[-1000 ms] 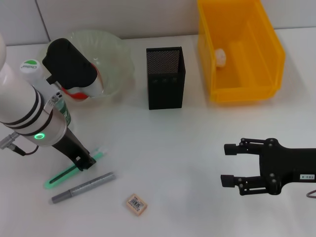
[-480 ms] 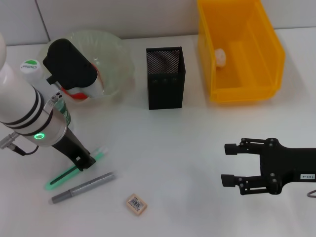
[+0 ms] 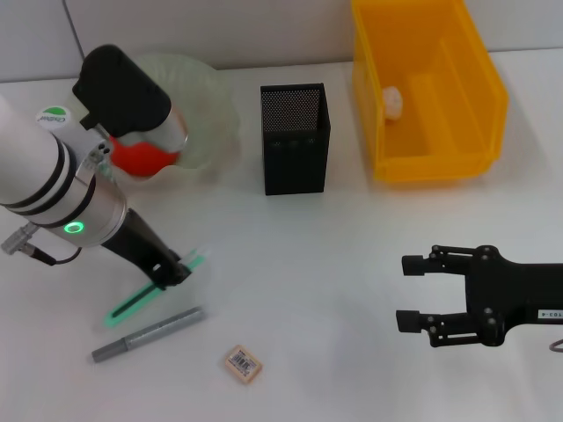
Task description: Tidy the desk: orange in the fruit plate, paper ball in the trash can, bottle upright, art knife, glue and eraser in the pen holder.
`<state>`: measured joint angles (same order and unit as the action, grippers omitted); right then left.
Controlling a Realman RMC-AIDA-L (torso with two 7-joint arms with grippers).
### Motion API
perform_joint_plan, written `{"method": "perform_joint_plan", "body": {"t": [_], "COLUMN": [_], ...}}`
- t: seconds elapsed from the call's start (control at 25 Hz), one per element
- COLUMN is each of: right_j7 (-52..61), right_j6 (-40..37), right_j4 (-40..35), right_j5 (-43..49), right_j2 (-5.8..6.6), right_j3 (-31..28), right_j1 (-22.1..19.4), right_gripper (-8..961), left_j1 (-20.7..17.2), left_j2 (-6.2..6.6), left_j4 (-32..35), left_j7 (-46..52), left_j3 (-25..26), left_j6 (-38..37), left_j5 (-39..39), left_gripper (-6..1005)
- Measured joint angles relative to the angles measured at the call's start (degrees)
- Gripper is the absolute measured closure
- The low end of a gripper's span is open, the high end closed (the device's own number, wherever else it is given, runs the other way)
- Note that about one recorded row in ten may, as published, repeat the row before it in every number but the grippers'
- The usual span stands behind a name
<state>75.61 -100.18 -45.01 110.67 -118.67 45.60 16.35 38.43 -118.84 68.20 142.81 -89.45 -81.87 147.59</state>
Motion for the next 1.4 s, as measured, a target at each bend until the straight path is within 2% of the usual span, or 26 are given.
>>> {"method": "perform_joint_plan", "body": {"t": [0.04, 0.08, 0.32, 0.48, 0.56, 0.76, 0.8, 0.84, 0.92, 0.96, 1.0, 1.04, 1.08, 1.12, 1.2, 1.24, 1.28, 1.36, 1.4], "right_j7": [0.03, 0.03, 0.53, 0.54, 0.54, 0.54, 0.54, 0.54, 0.54, 0.54, 0.54, 0.54, 0.54, 0.53, 0.49, 0.37, 0.37, 0.27, 0.27], "right_j6": [-0.07, -0.07, -0.11, -0.11, -0.11, -0.15, -0.17, -0.19, -0.19, -0.2, -0.2, -0.2, -0.2, -0.2, -0.22, -0.25, -0.25, -0.29, -0.29], "right_j4": [0.0, 0.0, -0.04, -0.05, -0.05, -0.07, -0.08, -0.08, -0.08, -0.08, -0.08, -0.09, -0.09, -0.08, -0.09, -0.06, -0.06, 0.13, 0.13], "right_j5": [-0.12, -0.12, -0.24, -0.27, -0.29, -0.29, -0.31, -0.35, -0.36, -0.37, -0.37, -0.38, -0.38, -0.38, -0.38, -0.38, -0.38, -0.38, -0.38], "right_j2": [0.04, 0.04, 0.1, 0.11, 0.11, 0.13, 0.13, 0.13, 0.12, 0.12, 0.12, 0.11, 0.11, 0.11, 0.06, -0.01, -0.01, 0.0, 0.0], "right_j3": [0.0, 0.0, -0.06, -0.07, -0.1, -0.24, -0.25, -0.26, -0.26, -0.26, -0.26, -0.27, -0.27, -0.31, -0.54, -0.7, -0.7, -0.76, -0.76], "right_j1": [-0.07, -0.07, -0.1, -0.16, -0.29, -0.35, -0.35, -0.36, -0.34, -0.19, -0.19, -0.04, -0.04, 0.0, 0.09, 0.14, 0.14, 0.16, 0.16], "right_gripper": [151, 151, 151, 151, 151, 151, 151, 151, 151, 151, 151, 151, 151, 151, 151, 151, 151, 151, 151], "left_j1": [-1.09, -1.09, -3.51, -3.98, -5.82, -6.33, -8.76, -9.37, -9.37, -10.56, -10.56, -12.44, -12.44, -12.84, -12.84, -12.02, -12.02, -10.29, -10.29], "left_j2": [0.13, 0.13, 0.07, 0.1, 0.08, 0.08, 0.01, 0.02, 0.02, 0.02, 0.02, -0.08, -0.08, -0.11, -0.11, -0.22, -0.22, -0.28, -0.28], "left_j4": [3.69, 3.69, 14.04, 16.43, 18.84, 19.26, 19.7, 19.56, 19.56, 19.22, 19.22, 17.78, 17.78, 15.47, 15.47, 10.51, 10.51, 6.68, 6.68], "left_j7": [-0.28, -0.28, -0.68, -0.82, -1.77, -2.48, -5.98, -7.25, -7.25, -9.51, -9.51, -14.43, -14.43, -17.49, -17.49, -24.32, -24.32, -30.8, -30.8], "left_j3": [0.02, 0.02, 0.0, 0.34, 1.16, 1.13, -0.13, -1.12, -1.12, -3.47, -3.47, -8.69, -8.69, -12.47, -12.47, -16.8, -16.8, -18.86, -18.86], "left_j6": [-1.11, -1.11, -1.42, 1.91, 9.28, 11.33, 20.45, 23.75, 23.75, 29.25, 29.25, 40.62, 40.62, 48.25, 48.25, 58.22, 58.22, 63.25, 63.25], "left_j5": [-2.41, -2.41, -8.88, -11.58, -15.99, -17.72, -23.68, -25.47, -25.47, -28.15, -28.15, -31.92, -31.92, -34.95, -34.95, -42.66, -42.66, -49.57, -49.57], "left_gripper": [808, 808, 806, 805, 804, 803, 803, 802, 802, 801, 801, 801, 800, 800, 799, 799, 799, 798, 798]}}
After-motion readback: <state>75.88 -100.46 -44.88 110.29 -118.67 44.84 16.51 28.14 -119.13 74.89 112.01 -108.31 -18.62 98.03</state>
